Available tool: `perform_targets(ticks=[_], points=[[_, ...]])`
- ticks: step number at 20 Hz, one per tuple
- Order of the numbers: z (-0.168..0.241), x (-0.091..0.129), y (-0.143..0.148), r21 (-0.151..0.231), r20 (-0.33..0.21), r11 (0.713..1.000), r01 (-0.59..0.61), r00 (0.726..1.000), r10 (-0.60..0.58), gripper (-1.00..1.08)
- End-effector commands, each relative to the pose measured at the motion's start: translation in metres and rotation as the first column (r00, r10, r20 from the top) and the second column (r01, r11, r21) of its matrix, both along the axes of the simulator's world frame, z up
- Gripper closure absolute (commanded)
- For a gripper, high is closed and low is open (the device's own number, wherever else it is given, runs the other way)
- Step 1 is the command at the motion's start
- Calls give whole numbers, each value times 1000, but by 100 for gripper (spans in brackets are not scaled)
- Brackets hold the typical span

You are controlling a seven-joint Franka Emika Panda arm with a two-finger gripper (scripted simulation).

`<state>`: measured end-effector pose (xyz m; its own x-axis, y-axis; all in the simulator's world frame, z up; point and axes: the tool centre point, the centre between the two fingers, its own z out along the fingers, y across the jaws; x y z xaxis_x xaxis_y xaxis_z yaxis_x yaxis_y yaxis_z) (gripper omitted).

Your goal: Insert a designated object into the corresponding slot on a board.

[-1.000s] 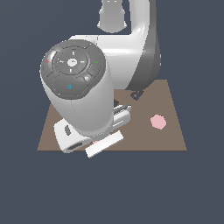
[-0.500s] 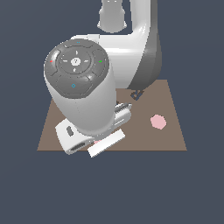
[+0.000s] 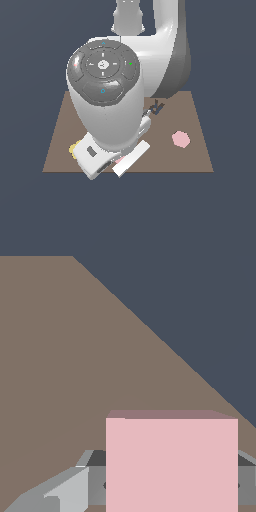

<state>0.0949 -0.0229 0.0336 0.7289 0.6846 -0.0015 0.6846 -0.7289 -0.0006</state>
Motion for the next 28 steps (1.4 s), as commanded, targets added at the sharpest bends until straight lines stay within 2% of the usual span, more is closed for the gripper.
perform_targets(ticks=[1, 4, 7, 10, 13, 16, 20, 28], points=[[1, -3, 5, 0, 1, 997, -77, 997, 77, 108], [1, -8, 12, 0, 1, 983, -185, 983, 185, 108], [2, -14, 18, 0, 1, 953, -304, 953, 304, 108], [2, -22, 25, 0, 1, 903, -430, 903, 430, 108], [3, -31, 30, -1, 2, 836, -548, 836, 548, 108], [3, -41, 34, -1, 2, 755, -656, 755, 656, 108], [4, -54, 37, -1, 2, 628, -778, 628, 778, 108], [5, -80, 36, -1, 1, 329, -944, 329, 944, 108]])
